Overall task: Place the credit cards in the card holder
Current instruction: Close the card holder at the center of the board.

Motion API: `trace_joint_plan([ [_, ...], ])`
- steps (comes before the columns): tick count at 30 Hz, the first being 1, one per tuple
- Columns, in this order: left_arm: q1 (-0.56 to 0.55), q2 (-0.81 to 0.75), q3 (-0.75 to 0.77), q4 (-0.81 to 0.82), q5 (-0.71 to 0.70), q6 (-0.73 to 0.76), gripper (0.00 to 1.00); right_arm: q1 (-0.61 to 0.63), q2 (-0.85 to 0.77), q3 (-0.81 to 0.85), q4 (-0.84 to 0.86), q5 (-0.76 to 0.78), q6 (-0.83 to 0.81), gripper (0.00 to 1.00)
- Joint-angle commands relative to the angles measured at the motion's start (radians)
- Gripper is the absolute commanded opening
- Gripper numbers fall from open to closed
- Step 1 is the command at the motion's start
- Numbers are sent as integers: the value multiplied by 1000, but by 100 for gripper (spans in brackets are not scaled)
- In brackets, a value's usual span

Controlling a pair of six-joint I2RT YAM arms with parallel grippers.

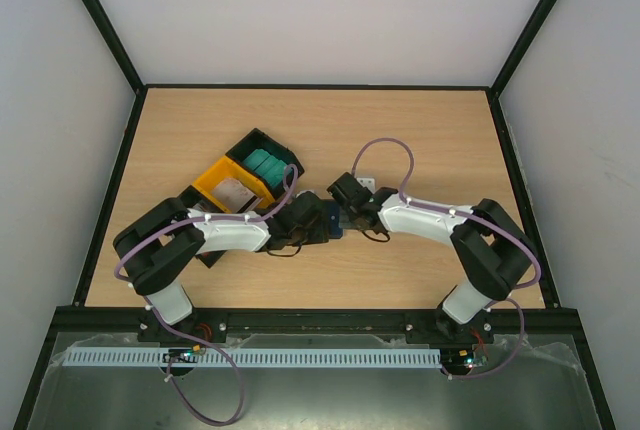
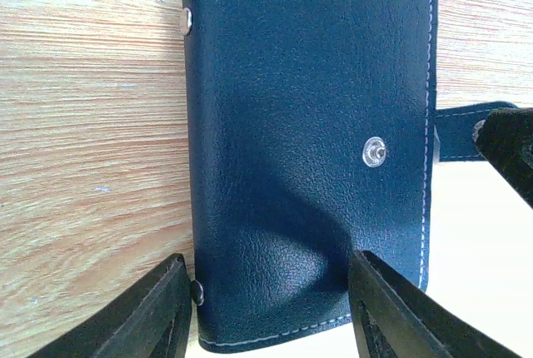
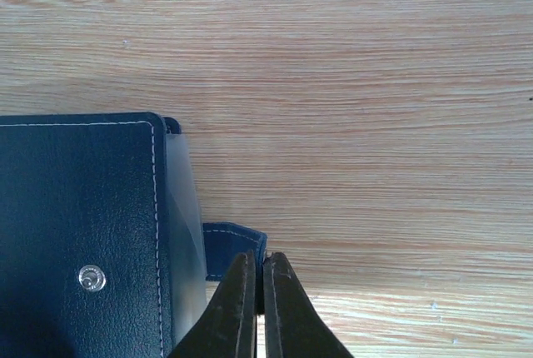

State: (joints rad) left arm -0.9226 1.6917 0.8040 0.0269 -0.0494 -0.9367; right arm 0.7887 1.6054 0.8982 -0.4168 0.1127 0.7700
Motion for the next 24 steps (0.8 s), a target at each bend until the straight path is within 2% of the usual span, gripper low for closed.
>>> trace_joint_plan([
  [1,-1,56,-48,-146,-13,-12,53,-5,-39,-21,44,1,-8,2],
  [10,1,46,-64,-132,-14,-26,52,-5,-101,-71,207,-146,-101,2],
  [24,22,21,-98,-74,30,-34,46,-6,-3,-62,274,-238,-129,2],
])
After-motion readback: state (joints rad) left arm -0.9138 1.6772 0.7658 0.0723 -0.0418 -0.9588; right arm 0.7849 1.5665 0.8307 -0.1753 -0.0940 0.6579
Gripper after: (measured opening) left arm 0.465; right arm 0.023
